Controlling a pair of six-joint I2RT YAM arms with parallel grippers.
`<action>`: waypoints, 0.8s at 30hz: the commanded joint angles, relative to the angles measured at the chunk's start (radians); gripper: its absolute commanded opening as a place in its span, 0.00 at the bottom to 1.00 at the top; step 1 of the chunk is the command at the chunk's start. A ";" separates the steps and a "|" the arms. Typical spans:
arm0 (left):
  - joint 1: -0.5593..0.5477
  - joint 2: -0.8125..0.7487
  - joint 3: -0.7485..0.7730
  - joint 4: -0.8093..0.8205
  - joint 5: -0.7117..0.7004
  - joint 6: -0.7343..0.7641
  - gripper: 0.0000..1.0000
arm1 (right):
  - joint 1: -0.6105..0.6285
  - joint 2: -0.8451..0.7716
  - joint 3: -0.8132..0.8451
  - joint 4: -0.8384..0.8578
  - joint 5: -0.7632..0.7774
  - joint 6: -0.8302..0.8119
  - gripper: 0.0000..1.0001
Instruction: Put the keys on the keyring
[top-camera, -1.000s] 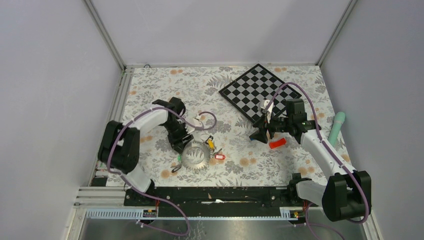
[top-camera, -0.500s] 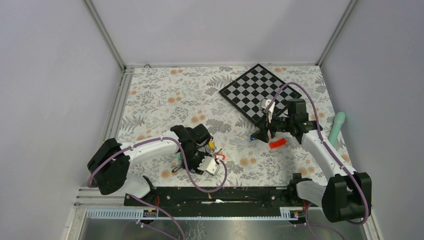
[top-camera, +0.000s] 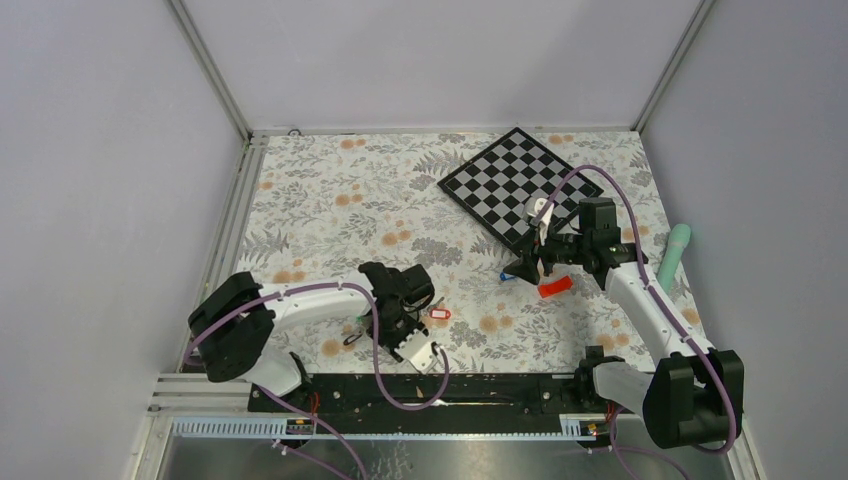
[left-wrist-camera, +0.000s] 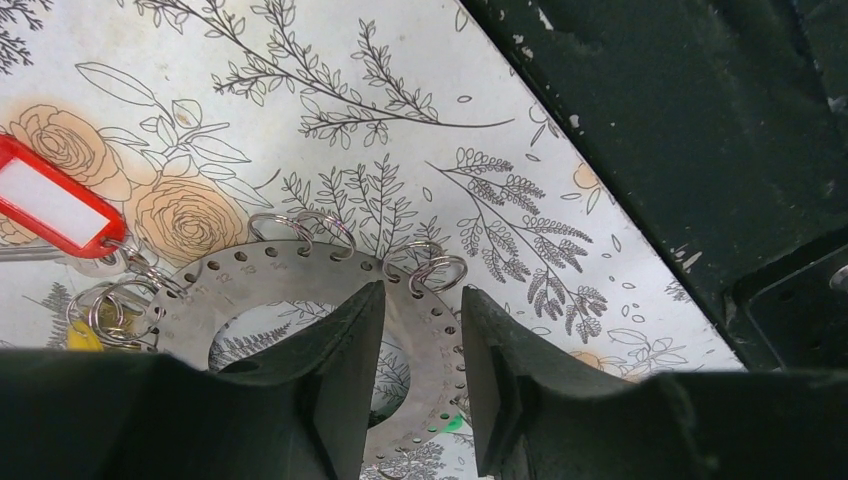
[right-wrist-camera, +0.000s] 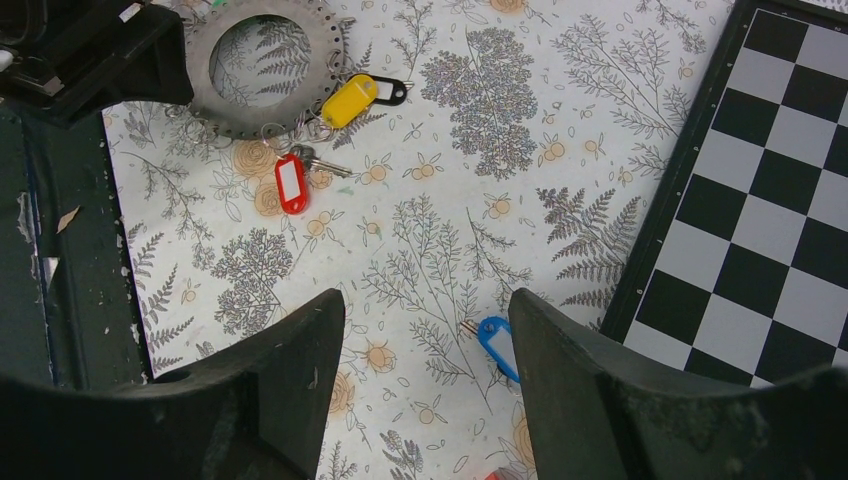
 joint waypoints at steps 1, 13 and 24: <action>-0.005 0.015 0.006 -0.009 -0.024 0.067 0.40 | -0.010 -0.023 -0.003 0.013 -0.027 -0.017 0.69; -0.015 0.027 0.000 -0.022 -0.009 0.092 0.36 | -0.013 -0.014 -0.005 0.014 -0.032 -0.015 0.69; -0.027 0.006 -0.028 -0.023 0.014 0.102 0.31 | -0.016 -0.013 -0.009 0.021 -0.036 -0.010 0.69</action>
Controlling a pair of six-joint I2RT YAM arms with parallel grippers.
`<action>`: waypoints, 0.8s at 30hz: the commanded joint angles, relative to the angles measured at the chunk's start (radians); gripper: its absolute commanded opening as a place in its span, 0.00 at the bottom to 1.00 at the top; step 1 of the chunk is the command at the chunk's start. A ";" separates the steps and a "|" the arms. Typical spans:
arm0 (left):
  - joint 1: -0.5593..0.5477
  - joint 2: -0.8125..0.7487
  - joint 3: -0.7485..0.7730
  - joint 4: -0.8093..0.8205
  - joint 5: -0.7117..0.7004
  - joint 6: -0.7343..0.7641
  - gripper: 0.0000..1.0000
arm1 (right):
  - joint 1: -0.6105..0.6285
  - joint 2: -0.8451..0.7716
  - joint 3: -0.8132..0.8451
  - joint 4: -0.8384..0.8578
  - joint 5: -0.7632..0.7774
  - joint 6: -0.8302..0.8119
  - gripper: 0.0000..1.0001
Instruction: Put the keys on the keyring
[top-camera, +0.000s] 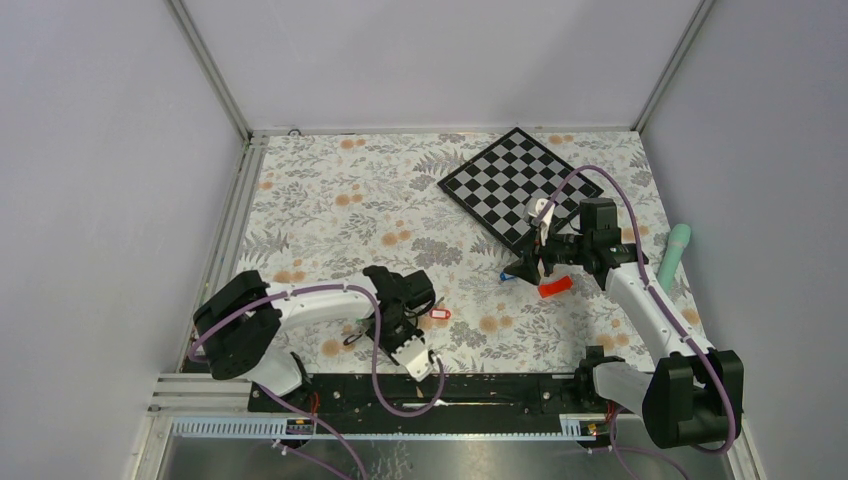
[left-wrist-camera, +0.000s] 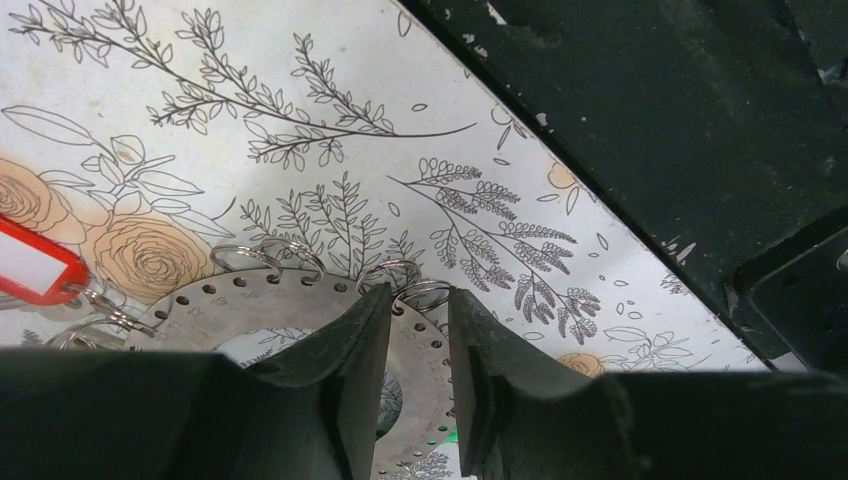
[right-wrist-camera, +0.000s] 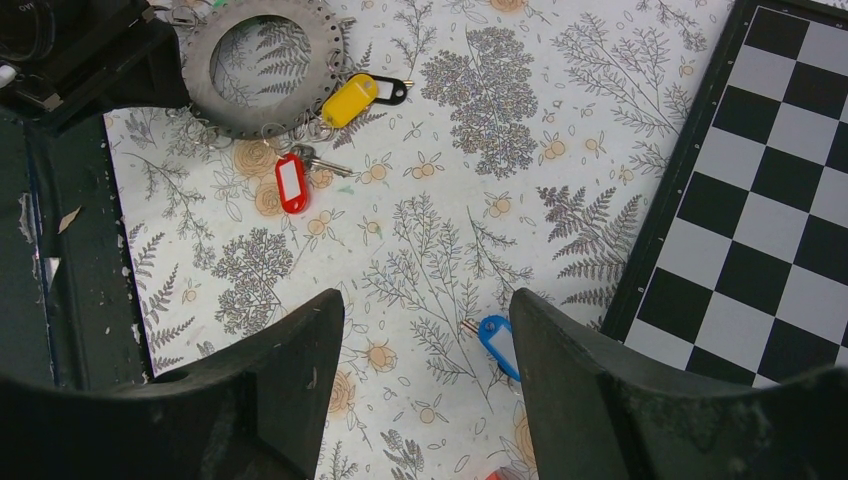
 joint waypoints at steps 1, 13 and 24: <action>-0.010 -0.020 -0.014 -0.016 0.035 0.035 0.31 | -0.007 -0.012 -0.005 0.016 -0.029 -0.009 0.69; -0.036 -0.019 -0.025 -0.006 0.014 0.038 0.24 | -0.013 -0.011 -0.004 0.021 -0.038 0.000 0.70; -0.057 -0.017 0.007 0.000 0.017 0.000 0.04 | -0.016 -0.008 -0.006 0.023 -0.043 0.005 0.70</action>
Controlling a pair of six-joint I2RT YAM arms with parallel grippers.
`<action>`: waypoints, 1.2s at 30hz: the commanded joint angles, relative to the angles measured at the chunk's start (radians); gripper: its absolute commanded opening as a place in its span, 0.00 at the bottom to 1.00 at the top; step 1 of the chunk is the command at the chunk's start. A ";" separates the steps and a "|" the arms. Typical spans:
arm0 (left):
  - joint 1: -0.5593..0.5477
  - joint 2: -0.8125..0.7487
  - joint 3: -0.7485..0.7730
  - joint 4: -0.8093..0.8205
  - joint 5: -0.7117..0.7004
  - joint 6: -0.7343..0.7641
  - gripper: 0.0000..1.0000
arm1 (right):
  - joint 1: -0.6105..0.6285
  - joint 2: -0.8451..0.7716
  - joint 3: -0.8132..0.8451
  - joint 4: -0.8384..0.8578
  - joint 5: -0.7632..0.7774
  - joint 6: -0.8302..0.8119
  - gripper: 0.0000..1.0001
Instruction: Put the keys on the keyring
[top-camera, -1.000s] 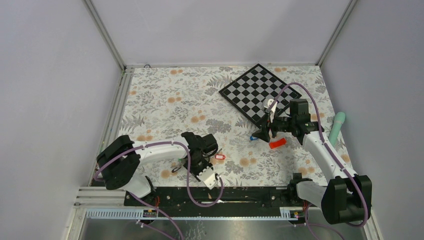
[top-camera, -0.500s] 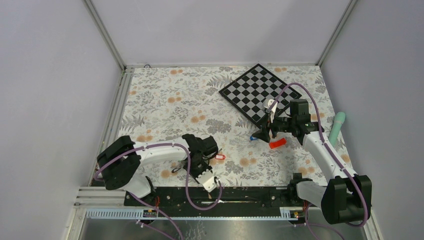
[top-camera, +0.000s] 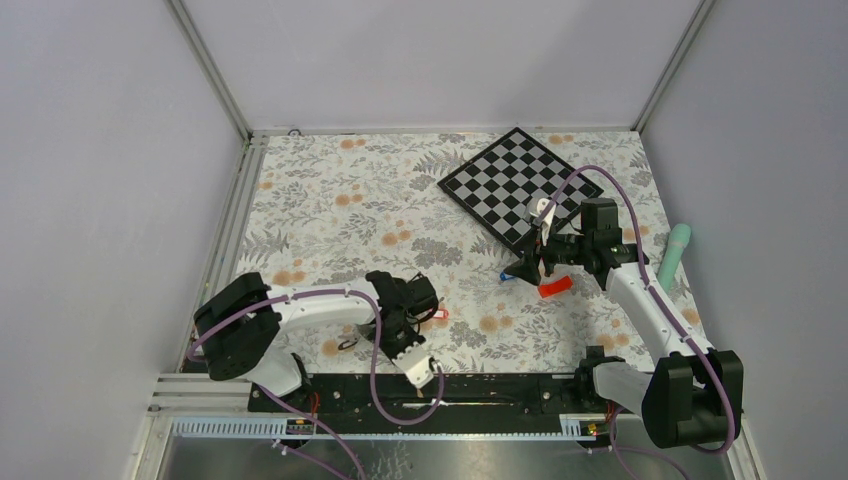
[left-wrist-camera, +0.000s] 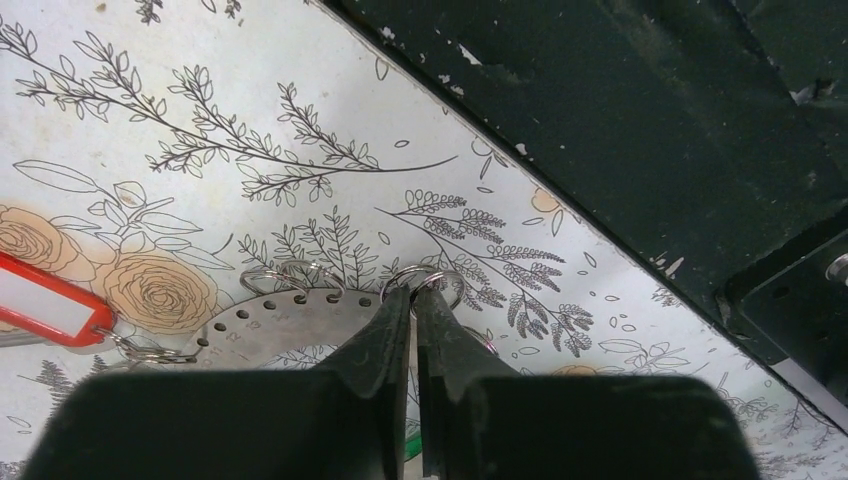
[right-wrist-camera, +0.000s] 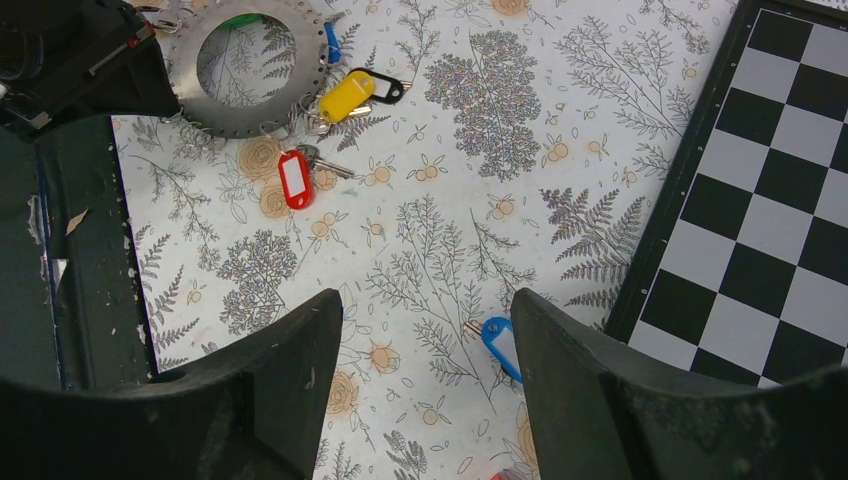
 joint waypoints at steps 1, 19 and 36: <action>-0.009 -0.012 0.024 -0.004 0.016 -0.010 0.01 | -0.008 -0.009 -0.003 0.022 -0.025 0.003 0.70; 0.024 0.013 0.150 -0.011 0.061 -0.116 0.00 | -0.015 -0.009 -0.005 0.021 -0.034 0.004 0.70; 0.069 -0.001 0.075 0.120 0.127 -0.193 0.00 | -0.015 -0.001 -0.005 0.022 -0.036 0.003 0.71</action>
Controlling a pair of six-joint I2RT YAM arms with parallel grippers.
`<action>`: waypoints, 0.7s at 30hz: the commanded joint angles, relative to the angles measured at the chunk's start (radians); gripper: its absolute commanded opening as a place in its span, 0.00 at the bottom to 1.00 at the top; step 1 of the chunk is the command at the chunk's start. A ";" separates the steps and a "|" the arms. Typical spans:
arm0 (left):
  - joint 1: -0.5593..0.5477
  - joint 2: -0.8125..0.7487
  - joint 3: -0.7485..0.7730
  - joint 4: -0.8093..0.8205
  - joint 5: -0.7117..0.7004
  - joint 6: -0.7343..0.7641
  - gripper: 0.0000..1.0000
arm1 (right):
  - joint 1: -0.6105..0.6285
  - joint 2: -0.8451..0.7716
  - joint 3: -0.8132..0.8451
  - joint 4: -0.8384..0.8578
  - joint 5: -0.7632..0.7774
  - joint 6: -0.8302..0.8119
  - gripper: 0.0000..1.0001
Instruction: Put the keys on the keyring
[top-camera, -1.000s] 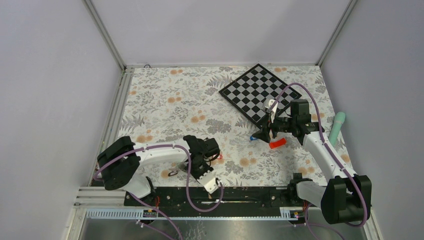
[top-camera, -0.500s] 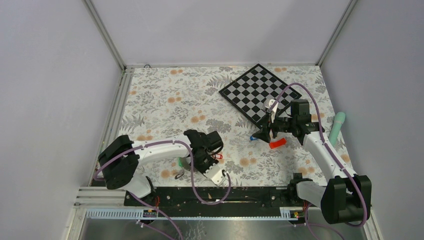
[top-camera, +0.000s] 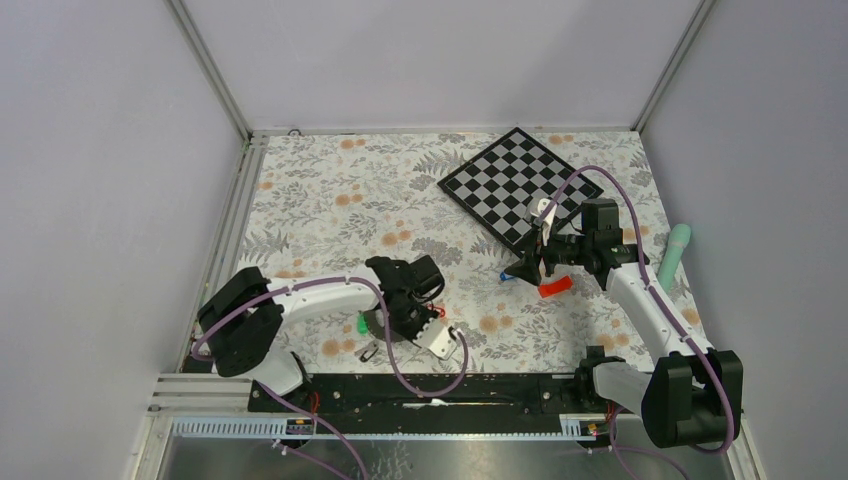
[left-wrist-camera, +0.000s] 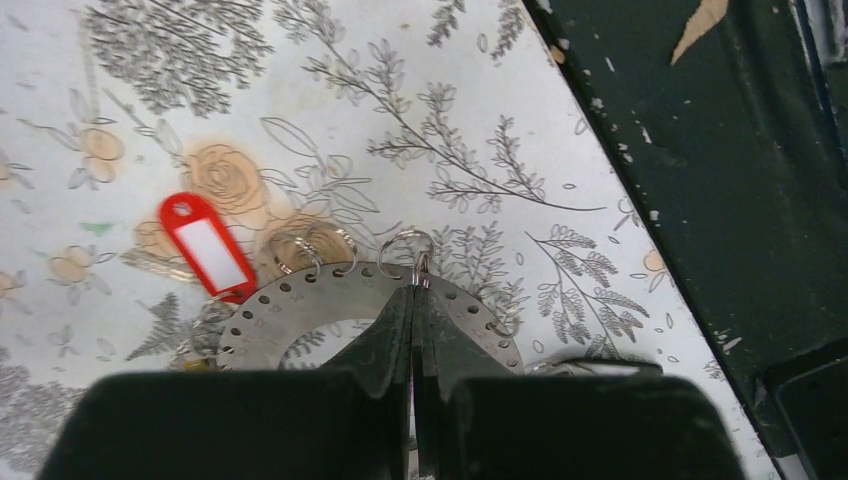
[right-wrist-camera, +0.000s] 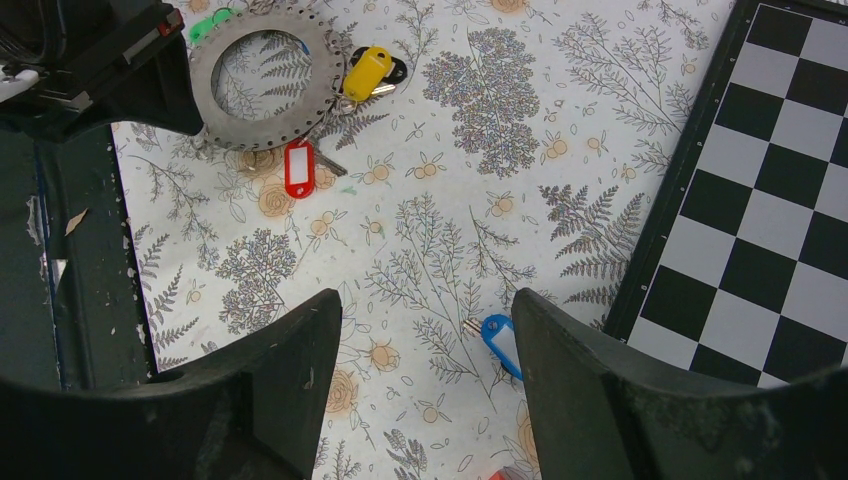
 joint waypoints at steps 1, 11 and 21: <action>-0.001 -0.028 -0.034 0.015 0.039 0.007 0.00 | -0.007 0.000 -0.001 0.022 -0.033 0.002 0.71; -0.012 -0.035 -0.065 0.008 0.029 0.008 0.09 | -0.009 -0.001 -0.001 0.021 -0.031 0.002 0.71; -0.014 -0.023 -0.057 -0.008 0.013 0.021 0.19 | -0.011 -0.001 -0.002 0.022 -0.031 0.002 0.71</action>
